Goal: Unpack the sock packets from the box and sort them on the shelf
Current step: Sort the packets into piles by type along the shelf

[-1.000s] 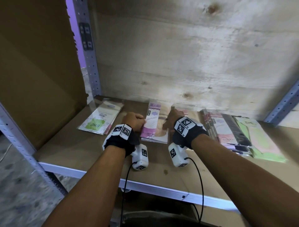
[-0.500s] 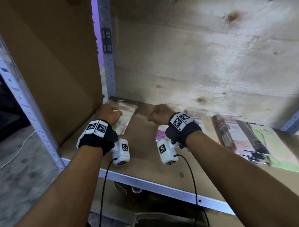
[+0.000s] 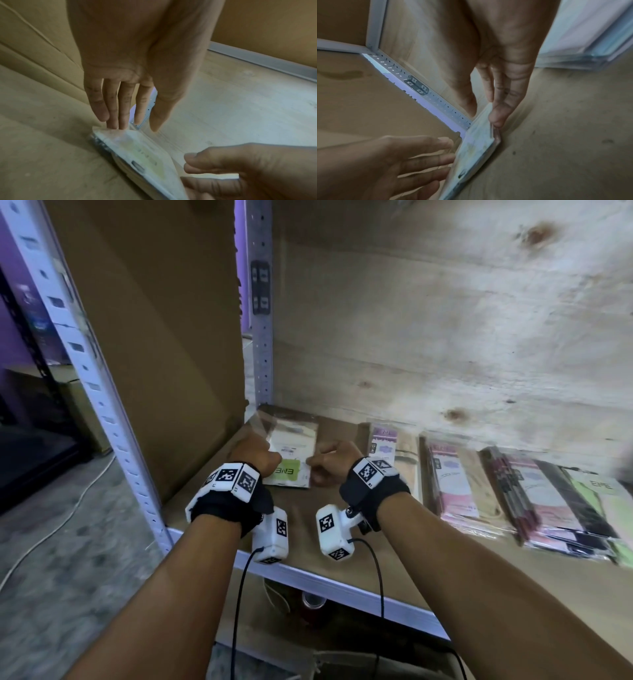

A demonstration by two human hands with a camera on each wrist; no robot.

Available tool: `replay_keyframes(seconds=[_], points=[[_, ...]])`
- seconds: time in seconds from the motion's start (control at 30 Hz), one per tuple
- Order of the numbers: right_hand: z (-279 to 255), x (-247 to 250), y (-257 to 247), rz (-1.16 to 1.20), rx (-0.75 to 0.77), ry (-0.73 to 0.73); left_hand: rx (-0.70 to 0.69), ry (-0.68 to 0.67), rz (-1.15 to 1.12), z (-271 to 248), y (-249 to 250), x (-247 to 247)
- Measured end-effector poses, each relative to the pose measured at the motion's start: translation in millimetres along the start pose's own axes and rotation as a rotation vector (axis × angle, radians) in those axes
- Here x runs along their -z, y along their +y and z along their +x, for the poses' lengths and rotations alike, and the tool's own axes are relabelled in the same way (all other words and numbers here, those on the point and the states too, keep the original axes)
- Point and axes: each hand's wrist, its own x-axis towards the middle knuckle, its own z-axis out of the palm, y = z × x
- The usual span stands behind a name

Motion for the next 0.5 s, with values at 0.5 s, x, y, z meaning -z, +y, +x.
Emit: replay_keyframes(seconds=[0.5], points=[[-62.9,67.5,-18.1,0.348,0.132,0.056,-0.140,-0.104,-0.581,-4.9,7.7,5.8]])
